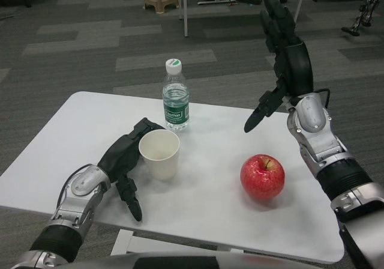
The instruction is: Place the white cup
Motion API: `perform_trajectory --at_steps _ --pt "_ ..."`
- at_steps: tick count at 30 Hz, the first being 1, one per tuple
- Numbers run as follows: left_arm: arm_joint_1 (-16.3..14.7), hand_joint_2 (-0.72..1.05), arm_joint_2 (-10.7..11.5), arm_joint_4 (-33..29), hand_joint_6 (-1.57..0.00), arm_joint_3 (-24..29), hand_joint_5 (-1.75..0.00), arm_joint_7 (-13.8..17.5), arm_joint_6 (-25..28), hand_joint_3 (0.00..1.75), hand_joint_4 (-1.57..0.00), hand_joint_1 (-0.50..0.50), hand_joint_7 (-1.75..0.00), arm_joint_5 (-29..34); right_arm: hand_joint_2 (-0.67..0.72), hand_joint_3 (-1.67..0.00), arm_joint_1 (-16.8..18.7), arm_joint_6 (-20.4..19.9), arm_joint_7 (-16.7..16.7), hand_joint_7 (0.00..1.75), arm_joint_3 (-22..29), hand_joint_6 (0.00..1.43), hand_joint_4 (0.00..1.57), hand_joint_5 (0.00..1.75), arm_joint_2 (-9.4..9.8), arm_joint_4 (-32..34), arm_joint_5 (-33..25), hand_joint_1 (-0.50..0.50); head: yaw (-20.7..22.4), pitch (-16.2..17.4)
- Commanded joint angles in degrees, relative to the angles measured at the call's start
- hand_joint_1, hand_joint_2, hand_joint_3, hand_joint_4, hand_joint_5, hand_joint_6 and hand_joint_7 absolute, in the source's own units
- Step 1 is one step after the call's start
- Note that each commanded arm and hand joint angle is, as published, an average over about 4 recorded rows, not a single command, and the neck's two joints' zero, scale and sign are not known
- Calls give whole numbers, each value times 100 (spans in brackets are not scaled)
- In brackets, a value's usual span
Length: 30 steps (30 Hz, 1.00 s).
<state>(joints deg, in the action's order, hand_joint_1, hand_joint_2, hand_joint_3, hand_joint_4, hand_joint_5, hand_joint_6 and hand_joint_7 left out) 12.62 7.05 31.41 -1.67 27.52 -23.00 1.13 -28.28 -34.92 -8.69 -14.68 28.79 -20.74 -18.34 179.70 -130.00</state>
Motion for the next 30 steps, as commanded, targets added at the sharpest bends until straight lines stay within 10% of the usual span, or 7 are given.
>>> perform_trajectory --at_steps 1,17,30 --pt "-123 -55 1 -52 0 75 -175 -184 50 9 0 -50 -150 -43 72 0 53 -24 8 7 79 0 0 0 -22 70 -47 -42 14 5" --pt "-334 -46 -120 -997 0 1050 -175 -291 55 9 0 -50 -147 -284 72 0 59 -24 8 7 71 0 0 0 -22 88 -47 -42 88 -42" --pt "-541 -37 69 -2908 0 2277 -175 -313 907 9 0 -50 -147 243 72 0 59 -19 8 7 40 0 0 0 4 66 -47 -42 181 -124"
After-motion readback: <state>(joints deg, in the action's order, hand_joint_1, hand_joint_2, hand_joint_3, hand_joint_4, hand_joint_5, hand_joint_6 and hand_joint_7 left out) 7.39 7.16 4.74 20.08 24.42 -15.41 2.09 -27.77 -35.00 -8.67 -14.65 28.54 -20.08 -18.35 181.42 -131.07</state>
